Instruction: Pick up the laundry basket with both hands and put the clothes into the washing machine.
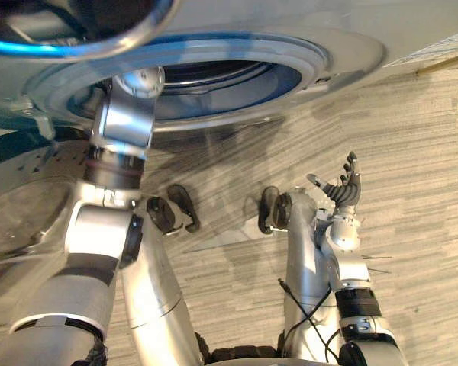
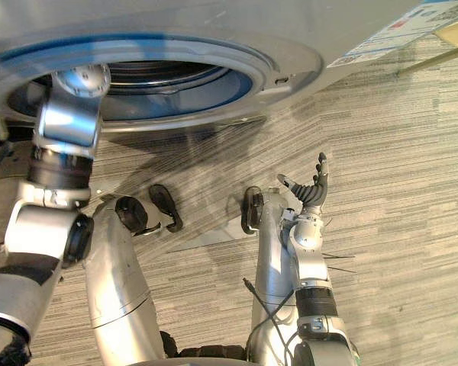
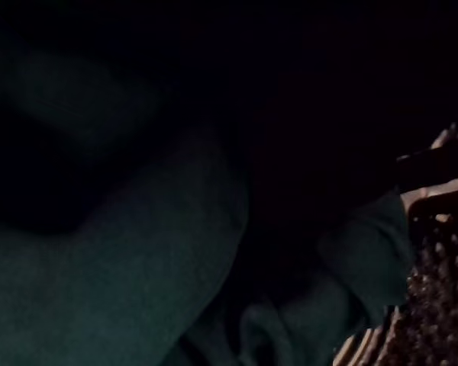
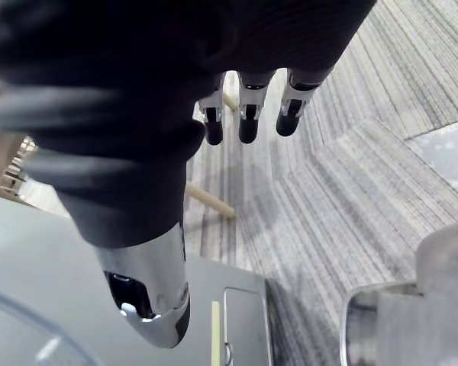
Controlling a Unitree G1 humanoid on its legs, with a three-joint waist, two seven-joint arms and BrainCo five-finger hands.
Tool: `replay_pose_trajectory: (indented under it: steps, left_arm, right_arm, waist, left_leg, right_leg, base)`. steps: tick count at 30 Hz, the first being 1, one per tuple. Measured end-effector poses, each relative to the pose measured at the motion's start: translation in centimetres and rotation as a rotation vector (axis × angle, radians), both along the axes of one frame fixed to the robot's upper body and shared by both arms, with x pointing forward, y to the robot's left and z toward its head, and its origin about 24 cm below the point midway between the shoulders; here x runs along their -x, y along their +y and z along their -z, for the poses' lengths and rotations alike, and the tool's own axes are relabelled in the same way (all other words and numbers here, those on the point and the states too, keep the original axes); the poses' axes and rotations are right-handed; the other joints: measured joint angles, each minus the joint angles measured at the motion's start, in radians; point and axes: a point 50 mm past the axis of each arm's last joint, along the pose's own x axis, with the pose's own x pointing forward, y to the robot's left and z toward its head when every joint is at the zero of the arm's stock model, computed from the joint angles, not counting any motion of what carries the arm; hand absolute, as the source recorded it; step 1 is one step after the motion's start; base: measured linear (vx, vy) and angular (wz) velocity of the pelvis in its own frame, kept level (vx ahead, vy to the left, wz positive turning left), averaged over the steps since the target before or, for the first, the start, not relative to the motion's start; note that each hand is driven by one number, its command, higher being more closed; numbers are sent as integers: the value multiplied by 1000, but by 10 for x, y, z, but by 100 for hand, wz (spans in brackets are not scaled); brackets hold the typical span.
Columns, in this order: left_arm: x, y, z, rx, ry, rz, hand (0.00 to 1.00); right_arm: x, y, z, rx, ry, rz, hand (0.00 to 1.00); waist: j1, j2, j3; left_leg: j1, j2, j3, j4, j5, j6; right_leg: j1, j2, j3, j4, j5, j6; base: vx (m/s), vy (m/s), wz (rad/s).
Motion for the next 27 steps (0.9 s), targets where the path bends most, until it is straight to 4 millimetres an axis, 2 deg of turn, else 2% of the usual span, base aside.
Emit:
replay_pose_trajectory:
  steps: [3, 9, 18, 25, 27]
  left_arm:
    - [-9, 1, 1, -72, 74, -40, 0]
    - [-24, 1, 11, -143, 244, 2, 0]
    - [-24, 0, 11, -147, 255, 79, 0]
    - [-16, 34, 31, 80, 200, 120, 0]
    - [-16, 48, 58, 162, 233, 126, 0]
  right_arm:
    - [-1, 2, -4, 15, -23, -35, 0]
    - [-1, 2, -8, -4, -45, -73, 0]
    - [-1, 3, -9, -5, -37, -86, 0]
    - [-1, -2, -4, -4, -4, -62, 0]
    - [0, 0, 6, -12, 44, -61, 0]
  waist:
    - [-5, -1, 1]
    - [-11, -4, 1]
    - [-8, -6, 2]
    - [9, -6, 0]
    - [11, -5, -1]
  left_leg:
    - [-16, 4, -8, 13, -1, 1]
    - [-51, 4, -22, 13, 6, -12]
    - [-54, 5, -23, -10, 21, -17]
    - [-24, -2, -23, -68, 57, -31]
    - [29, -7, -23, -101, 62, -39]
  right_leg:
    - [-13, 1, -2, 13, 0, 0]
    - [-38, 0, -13, 13, -6, -15]
    - [-44, 1, -16, -1, -2, -22]
    - [-23, 1, -32, -38, 8, -39]
    - [31, 0, -42, -66, 8, -39]
  base:
    - [23, -28, -2]
    - [0, -8, -2]
    - [20, -12, 0]
    - [29, -32, 4]
    - [50, -45, 7]
